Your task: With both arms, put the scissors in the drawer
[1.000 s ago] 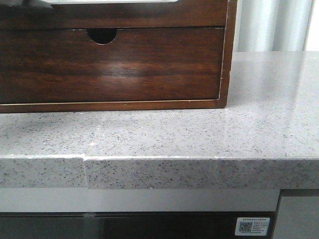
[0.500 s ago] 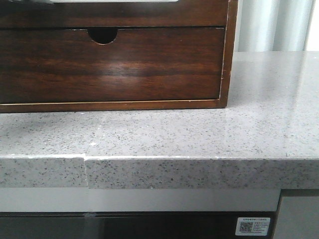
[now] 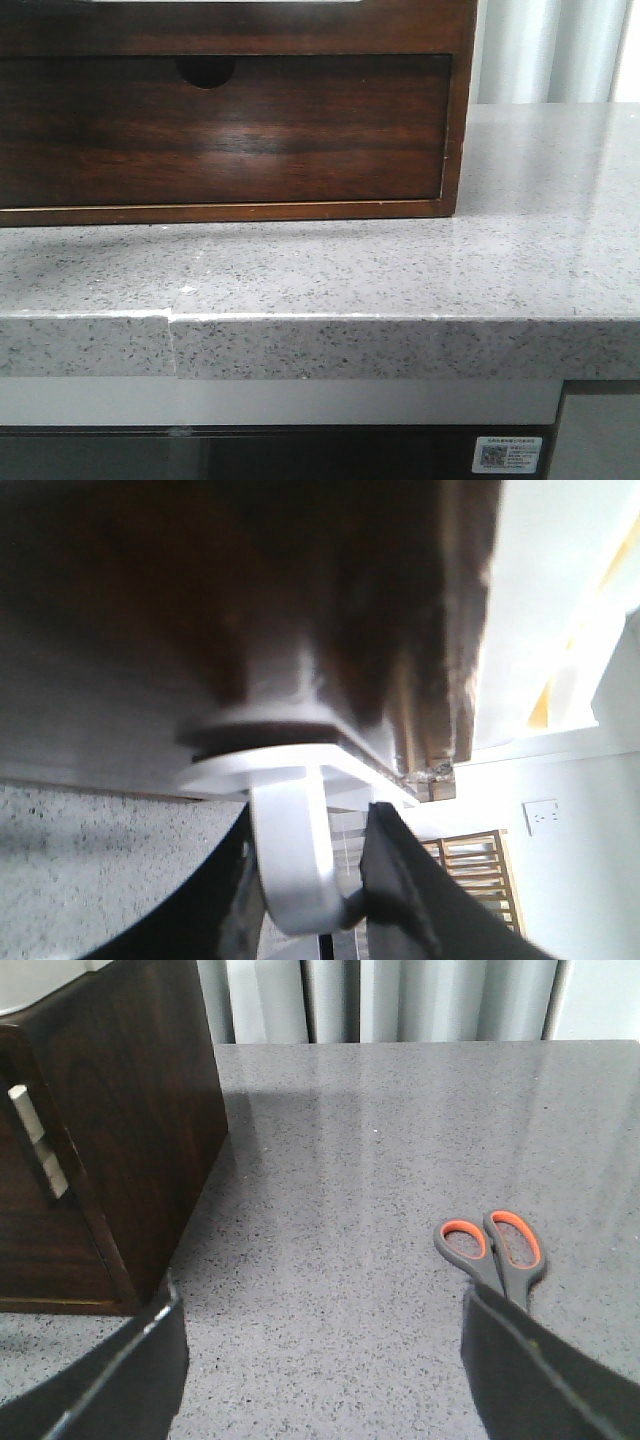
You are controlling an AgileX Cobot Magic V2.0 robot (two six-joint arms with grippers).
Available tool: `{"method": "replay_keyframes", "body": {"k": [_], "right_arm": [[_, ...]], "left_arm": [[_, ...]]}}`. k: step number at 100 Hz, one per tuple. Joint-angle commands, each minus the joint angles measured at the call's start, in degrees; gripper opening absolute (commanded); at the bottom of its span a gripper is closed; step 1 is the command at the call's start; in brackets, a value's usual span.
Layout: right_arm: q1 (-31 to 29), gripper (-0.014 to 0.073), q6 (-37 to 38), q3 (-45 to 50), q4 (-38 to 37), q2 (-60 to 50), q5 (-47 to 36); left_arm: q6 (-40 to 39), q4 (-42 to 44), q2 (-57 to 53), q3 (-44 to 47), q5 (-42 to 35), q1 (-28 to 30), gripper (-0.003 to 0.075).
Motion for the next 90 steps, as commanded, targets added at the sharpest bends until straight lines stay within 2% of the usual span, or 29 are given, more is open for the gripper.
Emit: {"method": "replay_keyframes", "body": {"k": [1,32,50,90], "right_arm": [[-0.3,0.0510,-0.1,-2.1,0.1,0.8,-4.1],[-0.3,0.0510,-0.1,-2.1,0.1,0.8,-4.0],[-0.3,0.0510,-0.1,-2.1,0.1,0.8,-4.0],[-0.3,0.0510,-0.1,-2.1,0.1,0.8,-1.0]], "left_arm": [[2.6,-1.5,-5.0,-0.2,8.9,-0.2,0.0114],[2.5,0.0,-18.2,8.4,10.4,-0.2,0.0114],[2.5,0.1,-24.9,10.2,9.1,-0.2,0.0115],[2.1,2.0,-26.3,10.2,6.4,-0.2,0.0126]]}}
